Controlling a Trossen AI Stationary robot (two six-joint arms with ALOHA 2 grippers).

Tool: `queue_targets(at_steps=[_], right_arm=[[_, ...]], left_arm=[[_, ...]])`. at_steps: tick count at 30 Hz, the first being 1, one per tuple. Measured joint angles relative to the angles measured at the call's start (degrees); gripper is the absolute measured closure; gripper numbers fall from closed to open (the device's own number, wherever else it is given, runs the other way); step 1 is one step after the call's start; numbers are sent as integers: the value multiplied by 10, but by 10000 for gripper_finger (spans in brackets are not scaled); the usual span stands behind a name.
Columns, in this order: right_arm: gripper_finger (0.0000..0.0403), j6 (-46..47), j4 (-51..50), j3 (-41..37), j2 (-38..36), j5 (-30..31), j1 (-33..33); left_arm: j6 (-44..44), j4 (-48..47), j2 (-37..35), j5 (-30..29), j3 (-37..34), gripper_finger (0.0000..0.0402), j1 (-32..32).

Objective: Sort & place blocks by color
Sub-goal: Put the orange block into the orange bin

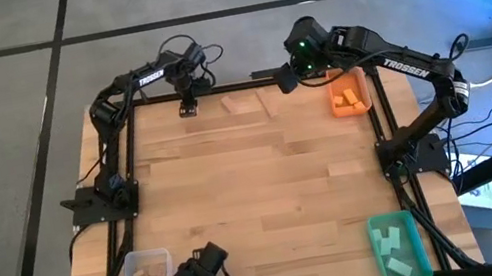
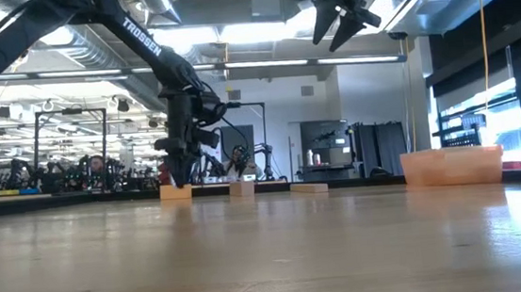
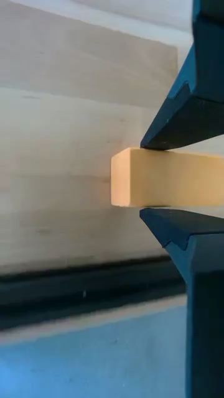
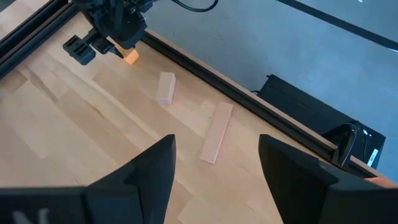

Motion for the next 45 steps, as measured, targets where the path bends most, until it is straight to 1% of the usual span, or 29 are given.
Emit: queue_targets(at_steps=[4,9,14,19,22,26,28,31,33,36,40,45], right_arm=[[175,-2,0,0,0,0,0],[175,-2,0,0,0,0,0],[175,-2,0,0,0,0,0],[175,-2,0,0,0,0,0],[175,-7,0,0,0,1,0],[175,-51,0,0,0,1,0],[175,-101,0,0,0,2,0],[175,-201,-11,0,4,2,0],[175,-261,-22,0,13,2,0],[175,-304,-25,0,26,2,0],[175,-366,-28,0,46,-3,0],[175,-430,-27,-1,66,-44,0]], left_arm=[[0,5,3,9,0,250,0],[-3,10,27,20,0,250,-1],[-1,14,38,-2,2,251,-10],[0,11,38,-8,2,278,-17],[-15,12,38,-12,2,278,-19],[-39,12,29,-14,0,278,-24],[-49,12,16,-7,-1,278,-26],[-67,14,-15,14,7,278,-32],[-88,13,-28,41,22,278,-32],[-128,11,-46,88,60,278,-31],[-190,12,-57,174,126,278,-28],[-247,14,-58,265,204,278,-28]])
